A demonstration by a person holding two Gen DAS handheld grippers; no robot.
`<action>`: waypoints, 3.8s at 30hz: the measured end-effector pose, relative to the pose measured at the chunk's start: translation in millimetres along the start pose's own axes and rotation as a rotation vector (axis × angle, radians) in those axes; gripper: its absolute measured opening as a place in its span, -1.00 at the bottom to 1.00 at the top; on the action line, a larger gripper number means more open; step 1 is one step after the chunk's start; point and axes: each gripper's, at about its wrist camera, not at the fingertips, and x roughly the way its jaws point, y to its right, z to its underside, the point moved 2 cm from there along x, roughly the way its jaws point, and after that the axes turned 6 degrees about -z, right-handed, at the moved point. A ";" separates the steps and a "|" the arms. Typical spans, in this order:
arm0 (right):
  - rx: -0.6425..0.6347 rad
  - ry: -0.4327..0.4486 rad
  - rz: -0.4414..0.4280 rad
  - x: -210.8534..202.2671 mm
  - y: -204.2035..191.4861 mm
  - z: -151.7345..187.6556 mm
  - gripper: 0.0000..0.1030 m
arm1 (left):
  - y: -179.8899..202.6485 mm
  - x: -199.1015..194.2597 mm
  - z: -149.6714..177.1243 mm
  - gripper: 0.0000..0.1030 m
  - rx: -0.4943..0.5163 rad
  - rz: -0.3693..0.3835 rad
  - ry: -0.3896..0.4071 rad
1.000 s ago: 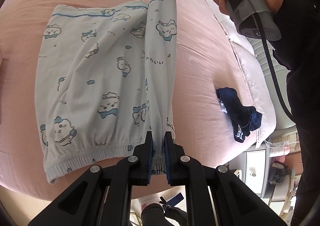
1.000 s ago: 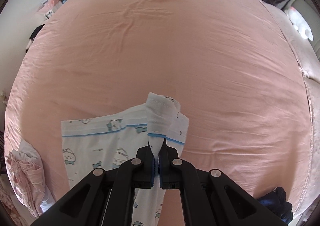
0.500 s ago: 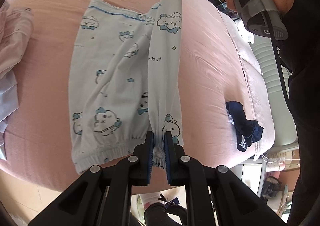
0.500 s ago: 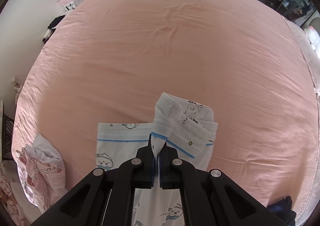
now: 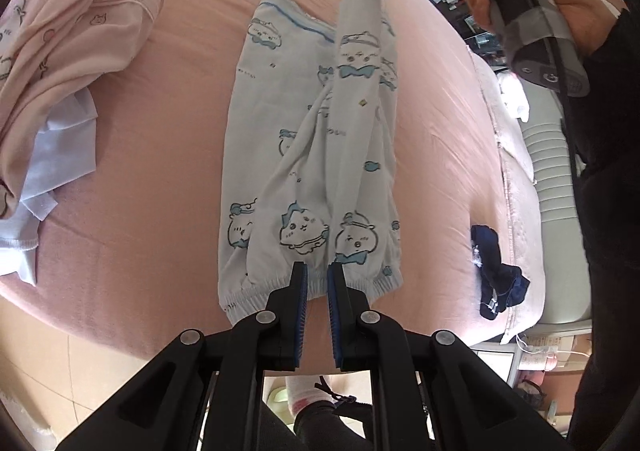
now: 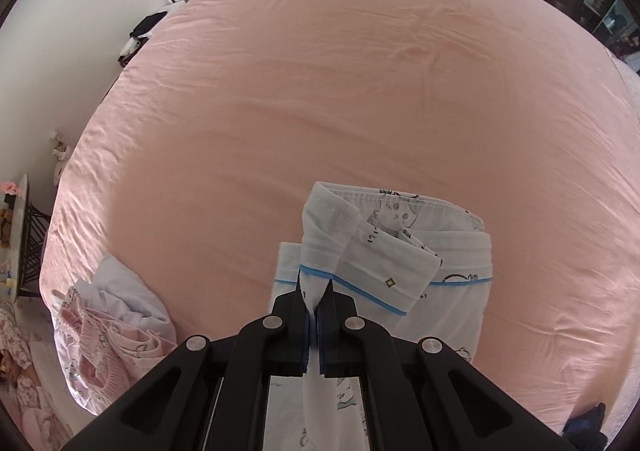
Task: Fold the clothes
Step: 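Lower the folded leg flat onto the other leg with both grippers, then open the left gripper at the cuffs while the right gripper releases the waistband, then withdraw both open grippers from the folded pants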
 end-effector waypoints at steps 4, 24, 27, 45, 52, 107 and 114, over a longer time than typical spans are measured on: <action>-0.021 -0.006 -0.010 2.3 -13.0 0.8 -1.00 | 3.5 2.0 -6.4 -0.68 -0.021 0.042 0.009; -0.039 0.018 -0.056 -30.3 1.2 -2.2 -1.00 | 24.2 67.2 -21.8 0.46 -0.042 0.149 -0.137; -0.042 0.021 -0.059 -32.7 2.9 -1.8 -1.00 | 21.4 76.1 -21.3 0.22 -0.048 0.127 -0.150; -0.024 0.017 0.002 -4.0 3.7 -3.0 -1.00 | -21.6 36.2 -11.9 -0.77 -0.181 0.210 -0.098; -0.019 -0.030 0.001 33.7 -4.1 5.8 -1.00 | -44.3 45.4 -4.5 -0.77 -0.229 0.192 -0.120; -0.302 0.100 0.067 -277.0 -37.3 214.3 0.50 | 63.8 -139.8 84.4 1.00 0.039 0.058 0.170; -0.363 0.054 0.034 -258.7 -47.7 213.9 0.50 | 61.8 -122.5 69.1 1.00 0.025 0.060 0.138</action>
